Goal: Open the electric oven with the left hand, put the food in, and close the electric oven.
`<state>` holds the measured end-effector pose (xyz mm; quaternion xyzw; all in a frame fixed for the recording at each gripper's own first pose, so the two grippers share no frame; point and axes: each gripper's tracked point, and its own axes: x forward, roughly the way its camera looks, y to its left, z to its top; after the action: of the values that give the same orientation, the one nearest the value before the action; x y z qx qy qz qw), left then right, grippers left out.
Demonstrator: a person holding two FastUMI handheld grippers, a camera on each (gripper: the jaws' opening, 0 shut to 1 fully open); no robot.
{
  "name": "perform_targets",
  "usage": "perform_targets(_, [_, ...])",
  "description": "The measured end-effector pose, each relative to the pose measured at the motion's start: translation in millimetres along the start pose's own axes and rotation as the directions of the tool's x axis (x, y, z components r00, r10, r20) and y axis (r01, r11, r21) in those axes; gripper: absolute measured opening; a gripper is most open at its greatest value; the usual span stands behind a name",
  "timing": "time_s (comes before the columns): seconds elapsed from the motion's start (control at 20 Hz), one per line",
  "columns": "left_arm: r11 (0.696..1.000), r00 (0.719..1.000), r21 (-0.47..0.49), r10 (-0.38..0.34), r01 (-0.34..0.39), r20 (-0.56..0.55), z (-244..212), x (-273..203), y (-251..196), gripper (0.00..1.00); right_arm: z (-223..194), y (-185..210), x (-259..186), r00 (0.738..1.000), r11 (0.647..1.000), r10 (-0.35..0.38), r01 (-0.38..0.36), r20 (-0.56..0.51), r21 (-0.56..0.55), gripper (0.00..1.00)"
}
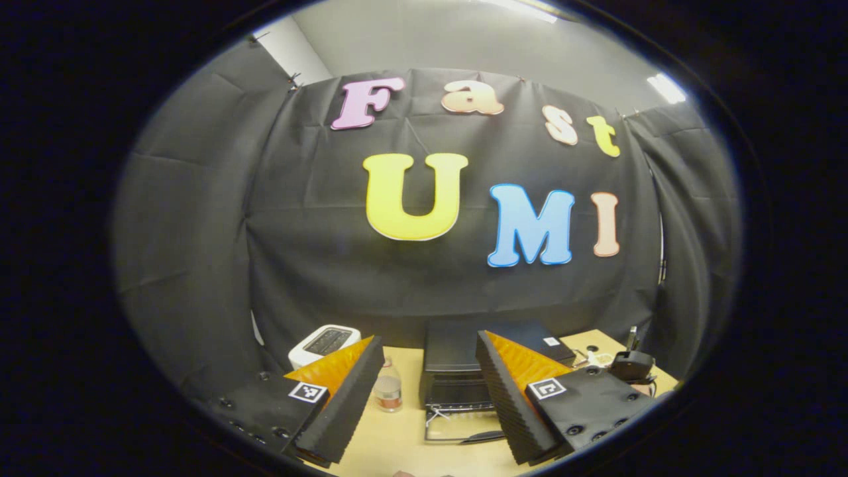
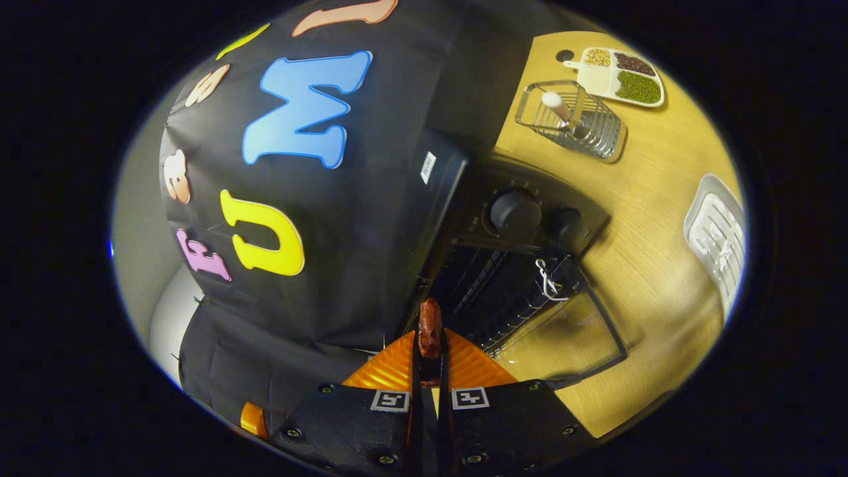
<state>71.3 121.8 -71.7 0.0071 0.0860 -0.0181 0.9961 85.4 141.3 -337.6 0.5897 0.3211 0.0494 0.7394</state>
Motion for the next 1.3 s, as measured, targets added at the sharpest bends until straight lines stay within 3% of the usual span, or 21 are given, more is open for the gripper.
perform_targets(0.25, [0.998,0.998,0.019,0.053,-0.052,-0.037,-11,-3,40,0.92,-1,-20,57,0.996,0.997,-0.046,0.042,0.072,0.061,0.09])
perform_targets(0.4, [0.998,0.996,0.019,0.068,-0.067,-0.057,-19,-4,52,0.99,3,-31,79,0.991,0.995,-0.085,0.079,0.105,0.064,0.09])
perform_targets(0.55, [0.997,0.995,0.019,0.077,-0.076,-0.066,-23,-4,59,0.95,12,-41,87,0.979,0.989,-0.136,0.125,0.150,0.079,0.10])
perform_targets(0.6, [0.996,0.994,0.016,0.083,-0.082,-0.068,-24,-5,61,0.99,16,-46,85,0.970,0.986,-0.163,0.152,0.179,0.073,0.13])
perform_targets(0.7, [0.996,0.993,0.003,0.088,-0.088,-0.073,-27,-4,60,0.95,19,-58,81,0.952,0.970,-0.241,0.233,0.187,0.063,0.21])
perform_targets(0.75, [0.996,0.994,-0.004,0.090,-0.090,-0.070,-27,-3,59,0.95,20,-55,78,0.951,0.970,-0.243,0.236,0.191,0.059,0.16])
perform_targets(0.8, [0.996,0.994,-0.011,0.086,-0.087,-0.067,-27,-1,55,0.95,21,-57,73,0.948,0.967,-0.256,0.251,0.189,0.053,0.30])
perform_targets(0.9, [0.997,0.995,-0.014,0.074,-0.075,-0.069,-31,2,47,0.92,24,-61,62,0.939,0.959,-0.281,0.281,0.195,0.029,0.33])
perform_targets(1.05, [0.998,0.995,-0.021,0.049,-0.051,-0.085,-39,7,30,0.95,20,-55,42,0.943,0.956,-0.286,0.293,0.168,-0.020,0.51])
perform_targets(1.3, [1.000,0.997,-0.022,-0.003,0.002,-0.075,-38,16,-4,0.94,19,-27,0,0.950,0.928,-0.256,0.294,0.181,-0.228,0.51])
